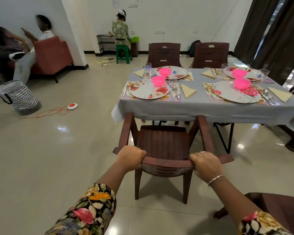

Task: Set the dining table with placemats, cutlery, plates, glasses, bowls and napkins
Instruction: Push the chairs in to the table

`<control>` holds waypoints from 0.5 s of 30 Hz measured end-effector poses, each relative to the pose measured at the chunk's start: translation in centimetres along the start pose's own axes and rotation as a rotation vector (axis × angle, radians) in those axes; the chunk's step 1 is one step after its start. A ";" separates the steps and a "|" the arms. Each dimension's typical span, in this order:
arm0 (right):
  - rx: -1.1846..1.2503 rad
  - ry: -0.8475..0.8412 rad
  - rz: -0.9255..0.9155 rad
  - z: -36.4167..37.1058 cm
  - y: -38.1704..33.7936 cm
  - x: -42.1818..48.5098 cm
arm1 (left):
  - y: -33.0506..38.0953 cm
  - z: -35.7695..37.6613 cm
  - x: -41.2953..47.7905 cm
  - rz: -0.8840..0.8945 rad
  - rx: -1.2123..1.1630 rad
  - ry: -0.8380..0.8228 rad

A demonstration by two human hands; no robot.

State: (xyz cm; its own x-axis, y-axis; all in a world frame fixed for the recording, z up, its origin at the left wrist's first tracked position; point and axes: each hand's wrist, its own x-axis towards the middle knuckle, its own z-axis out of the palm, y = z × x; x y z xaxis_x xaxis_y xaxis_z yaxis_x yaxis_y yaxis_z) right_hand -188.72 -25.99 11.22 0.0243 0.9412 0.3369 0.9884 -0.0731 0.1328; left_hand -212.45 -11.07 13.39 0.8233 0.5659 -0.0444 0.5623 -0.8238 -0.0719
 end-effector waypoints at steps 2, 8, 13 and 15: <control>0.008 0.005 -0.007 0.3 0.1 0.1 | -0.1 0.0 0.1 0.002 0.013 -0.013; 0.011 0.025 -0.011 0.4 0.2 0.0 | 0.3 -0.6 0.1 -0.018 0.051 -0.063; 0.020 0.032 -0.033 -0.3 -0.2 0.0 | 1.7 -1.3 -0.4 -0.174 0.207 -0.146; 0.008 0.010 -0.029 -0.5 -0.3 -0.2 | 2.8 -1.6 -0.8 -0.273 0.268 -0.152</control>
State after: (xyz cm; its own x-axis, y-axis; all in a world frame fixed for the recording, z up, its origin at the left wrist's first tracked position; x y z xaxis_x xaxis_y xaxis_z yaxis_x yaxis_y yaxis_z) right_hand -189.08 -26.30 11.60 -0.0056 0.9395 0.3426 0.9898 -0.0435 0.1355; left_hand -211.46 -13.89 14.80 0.6146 0.7776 -0.1328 0.7019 -0.6159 -0.3578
